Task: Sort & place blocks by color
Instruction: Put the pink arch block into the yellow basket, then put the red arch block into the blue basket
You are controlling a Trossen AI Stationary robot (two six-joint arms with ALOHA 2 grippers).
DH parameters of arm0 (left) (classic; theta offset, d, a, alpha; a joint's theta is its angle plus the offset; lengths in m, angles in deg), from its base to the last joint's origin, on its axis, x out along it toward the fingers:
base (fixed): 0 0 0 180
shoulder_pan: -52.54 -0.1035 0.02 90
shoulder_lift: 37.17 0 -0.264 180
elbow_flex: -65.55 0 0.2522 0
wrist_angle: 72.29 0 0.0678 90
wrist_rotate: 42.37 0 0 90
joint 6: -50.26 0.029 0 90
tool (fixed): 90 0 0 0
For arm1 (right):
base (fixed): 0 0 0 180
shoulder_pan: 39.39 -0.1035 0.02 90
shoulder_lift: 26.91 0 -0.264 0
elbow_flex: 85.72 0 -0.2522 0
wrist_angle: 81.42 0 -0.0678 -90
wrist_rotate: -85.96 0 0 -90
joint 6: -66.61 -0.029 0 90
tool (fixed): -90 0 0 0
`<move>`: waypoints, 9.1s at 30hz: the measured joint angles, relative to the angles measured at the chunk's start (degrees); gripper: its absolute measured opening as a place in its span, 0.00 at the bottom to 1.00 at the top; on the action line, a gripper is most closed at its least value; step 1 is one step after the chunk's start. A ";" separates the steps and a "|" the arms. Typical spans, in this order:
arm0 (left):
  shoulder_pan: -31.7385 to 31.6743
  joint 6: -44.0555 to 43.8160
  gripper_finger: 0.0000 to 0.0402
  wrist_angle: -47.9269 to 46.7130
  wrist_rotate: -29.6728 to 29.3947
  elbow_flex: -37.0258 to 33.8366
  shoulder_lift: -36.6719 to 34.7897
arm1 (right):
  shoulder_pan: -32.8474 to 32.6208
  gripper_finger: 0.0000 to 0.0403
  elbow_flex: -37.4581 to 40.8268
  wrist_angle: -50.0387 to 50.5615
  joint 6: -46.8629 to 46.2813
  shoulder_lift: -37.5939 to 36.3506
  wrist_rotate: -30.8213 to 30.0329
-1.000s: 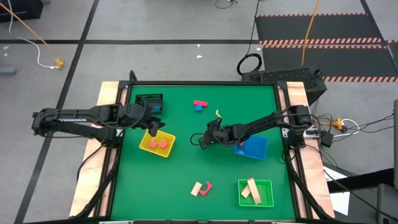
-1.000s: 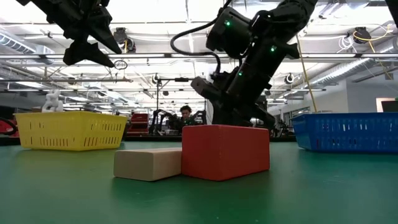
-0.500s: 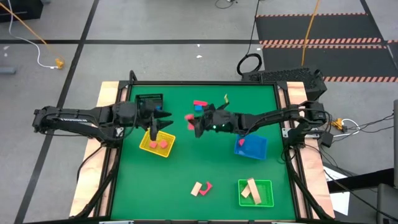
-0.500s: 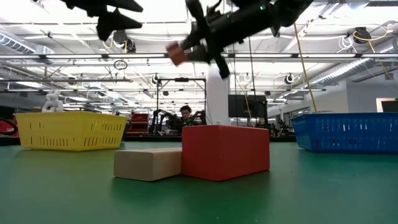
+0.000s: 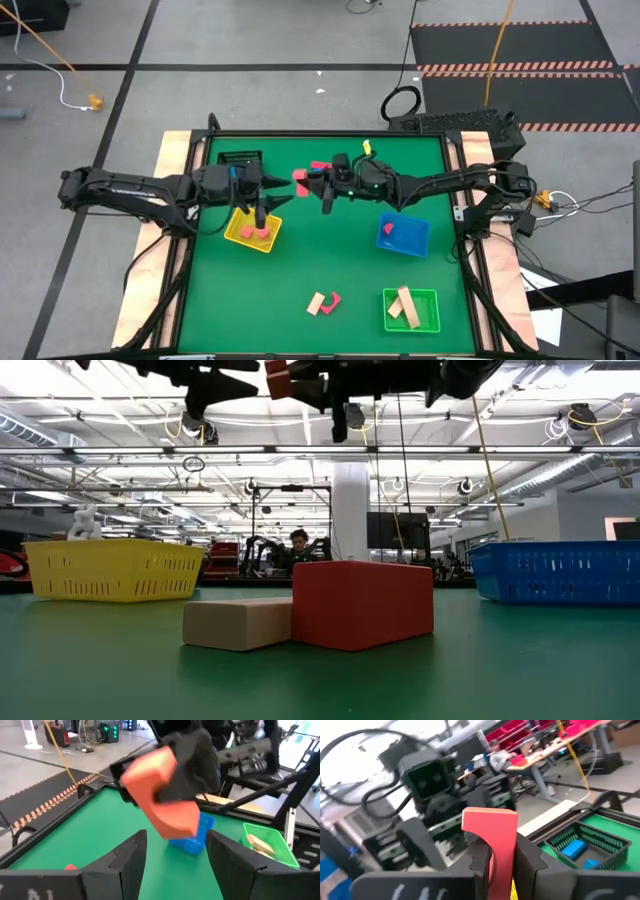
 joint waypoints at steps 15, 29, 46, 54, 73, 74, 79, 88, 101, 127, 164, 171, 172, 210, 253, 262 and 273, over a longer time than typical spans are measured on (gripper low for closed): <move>-3.38 -0.56 0.73 4.99 3.79 -0.02 2.14 | 0.96 0.09 0.00 -2.63 7.77 0.09 4.23; -5.87 -3.98 0.58 16.12 13.33 0.00 9.24 | -0.20 0.09 0.00 -4.19 12.11 0.11 7.07; -6.09 -8.50 0.40 20.08 18.21 0.02 11.94 | -0.09 0.08 0.13 -5.73 14.71 0.04 6.79; -6.37 -9.69 0.38 20.11 18.87 0.02 11.99 | 0.90 0.08 0.11 -6.20 11.65 0.04 4.67; -7.21 -9.70 0.39 20.21 20.19 0.03 12.06 | 2.00 0.14 0.08 -5.95 4.91 -0.29 2.51; -7.21 -9.88 0.39 20.27 20.11 0.04 12.08 | 2.16 0.12 0.07 -5.55 3.96 -0.52 2.64; -7.21 -10.90 0.38 20.68 20.58 0.11 12.16 | 2.45 0.12 0.07 -3.57 2.10 -1.91 2.67; -7.21 -12.83 0.47 21.49 21.18 0.07 12.19 | 2.45 0.09 -0.11 -1.47 3.91 -2.45 2.32; -7.11 -17.22 0.51 21.30 23.72 -0.15 12.25 | 2.56 0.09 -0.33 -0.82 9.73 -2.69 0.19; -7.85 -15.10 0.59 20.25 22.51 -0.09 12.08 | 2.16 0.09 -0.11 -4.58 -5.13 -2.56 6.35; -7.04 -13.04 0.33 23.46 22.67 0.00 12.05 | -0.24 0.11 -0.04 -1.76 -1.96 -2.47 4.26; -7.04 -13.72 0.33 22.89 23.88 -0.02 12.08 | 0.39 0.20 -0.09 1.55 -3.42 -2.62 10.03; -7.03 -13.84 0.33 22.73 24.08 -0.02 12.14 | 0.92 0.22 -0.10 3.20 -3.65 -3.07 12.11; -4.70 -22.65 0.38 -52.74 21.34 0.00 12.16 | -8.93 0.55 0.00 53.47 -10.92 -9.71 20.76; 17.99 -48.28 0.53 -0.07 16.06 0.00 11.66 | -29.83 0.55 -0.07 33.79 22.30 6.07 8.35; 25.26 -52.33 0.53 -0.35 7.15 0.00 11.66 | -29.88 0.55 -0.07 32.80 26.22 11.70 8.42; 27.69 -54.19 0.53 -0.31 2.96 0.00 11.66 | -29.53 0.55 -0.04 32.99 29.88 15.87 2.28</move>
